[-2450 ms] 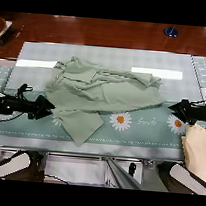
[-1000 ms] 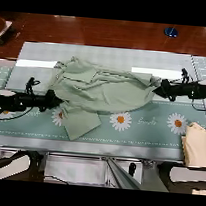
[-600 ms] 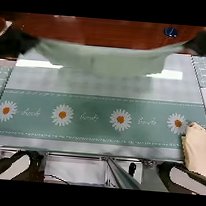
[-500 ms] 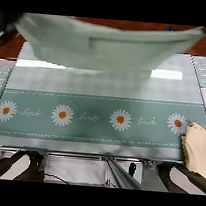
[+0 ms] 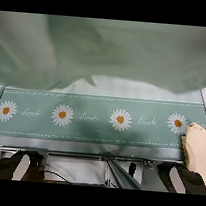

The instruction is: Fold the shirts.

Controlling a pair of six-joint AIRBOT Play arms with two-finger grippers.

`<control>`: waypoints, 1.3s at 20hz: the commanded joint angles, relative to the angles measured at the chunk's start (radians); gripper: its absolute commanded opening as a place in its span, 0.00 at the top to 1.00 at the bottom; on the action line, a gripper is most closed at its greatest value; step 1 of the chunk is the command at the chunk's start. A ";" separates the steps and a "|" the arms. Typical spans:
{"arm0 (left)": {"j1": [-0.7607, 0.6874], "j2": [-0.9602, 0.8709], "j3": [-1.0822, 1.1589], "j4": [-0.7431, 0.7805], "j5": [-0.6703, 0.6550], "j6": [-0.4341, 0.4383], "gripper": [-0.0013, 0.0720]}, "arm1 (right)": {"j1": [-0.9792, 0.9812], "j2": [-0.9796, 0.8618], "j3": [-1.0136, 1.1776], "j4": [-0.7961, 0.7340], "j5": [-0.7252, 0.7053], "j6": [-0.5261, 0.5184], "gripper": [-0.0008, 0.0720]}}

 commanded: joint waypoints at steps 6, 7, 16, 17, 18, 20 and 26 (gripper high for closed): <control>-0.084 0.142 -0.013 0.183 -0.040 -0.023 0.95 | 0.000 0.109 -0.011 -0.167 0.237 0.078 0.95; -0.092 0.135 -0.031 0.184 -0.056 -0.023 0.95 | 0.000 0.099 -0.026 -0.166 0.265 0.079 0.95; -0.106 -0.117 -0.477 0.024 0.048 -0.025 0.95 | 0.001 -0.055 -0.537 0.051 0.074 0.035 0.95; -0.125 -0.181 -0.515 0.017 0.116 -0.026 0.95 | 0.001 -0.111 -0.593 0.069 0.010 0.018 0.95; -0.143 -0.263 -0.531 0.016 0.176 -0.027 0.95 | 0.002 -0.183 -0.628 0.087 -0.051 0.000 0.95; -0.171 -0.432 -0.523 -0.027 0.280 -0.033 0.95 | 0.002 -0.360 -0.641 0.114 -0.166 -0.005 0.95; -0.245 -0.909 -0.383 -0.216 0.518 -0.033 0.95 | 0.002 -0.908 -0.484 0.436 -0.407 -0.111 0.95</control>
